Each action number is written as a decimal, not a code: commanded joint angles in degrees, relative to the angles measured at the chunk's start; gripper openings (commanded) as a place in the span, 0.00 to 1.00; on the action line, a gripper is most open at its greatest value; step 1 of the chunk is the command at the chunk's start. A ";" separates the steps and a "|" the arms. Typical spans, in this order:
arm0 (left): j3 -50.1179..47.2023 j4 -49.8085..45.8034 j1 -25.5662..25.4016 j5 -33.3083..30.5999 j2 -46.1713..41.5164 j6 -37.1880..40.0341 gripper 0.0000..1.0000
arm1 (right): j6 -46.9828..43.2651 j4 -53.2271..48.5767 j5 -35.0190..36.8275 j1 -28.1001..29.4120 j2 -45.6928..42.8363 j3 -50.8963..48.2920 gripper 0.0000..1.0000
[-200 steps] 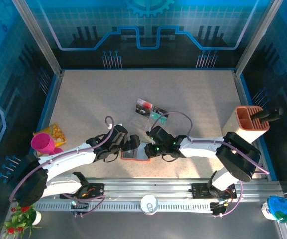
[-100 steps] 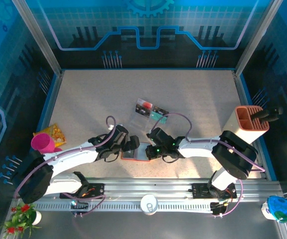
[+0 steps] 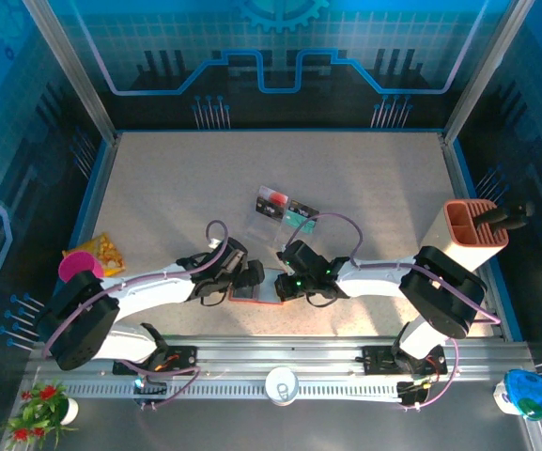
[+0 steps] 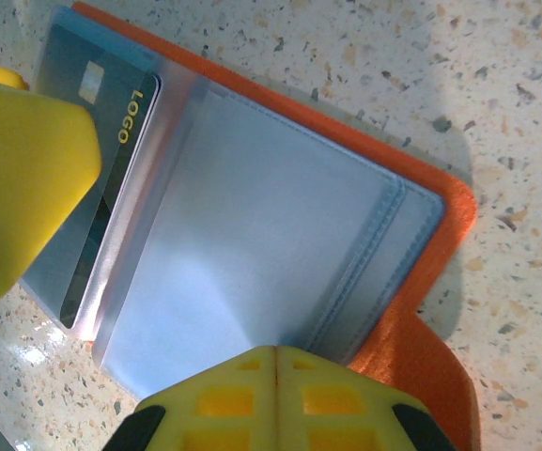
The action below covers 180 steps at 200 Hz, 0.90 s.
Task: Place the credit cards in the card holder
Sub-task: Close the card holder at the bottom-center of the table.
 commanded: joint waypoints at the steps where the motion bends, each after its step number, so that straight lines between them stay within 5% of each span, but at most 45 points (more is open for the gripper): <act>1: 1.10 1.59 0.55 2.14 1.92 1.49 0.99 | -0.56 -1.04 -0.12 -0.57 0.91 -1.23 0.00; 122: 2.68 3.61 -0.04 7.80 -0.56 2.75 0.99 | -0.38 -0.91 -0.41 -0.68 1.20 -0.66 0.00; 180: 0.45 4.08 -0.07 7.87 -8.93 0.62 0.99 | -0.29 -0.99 -0.60 -0.66 1.53 -0.02 0.00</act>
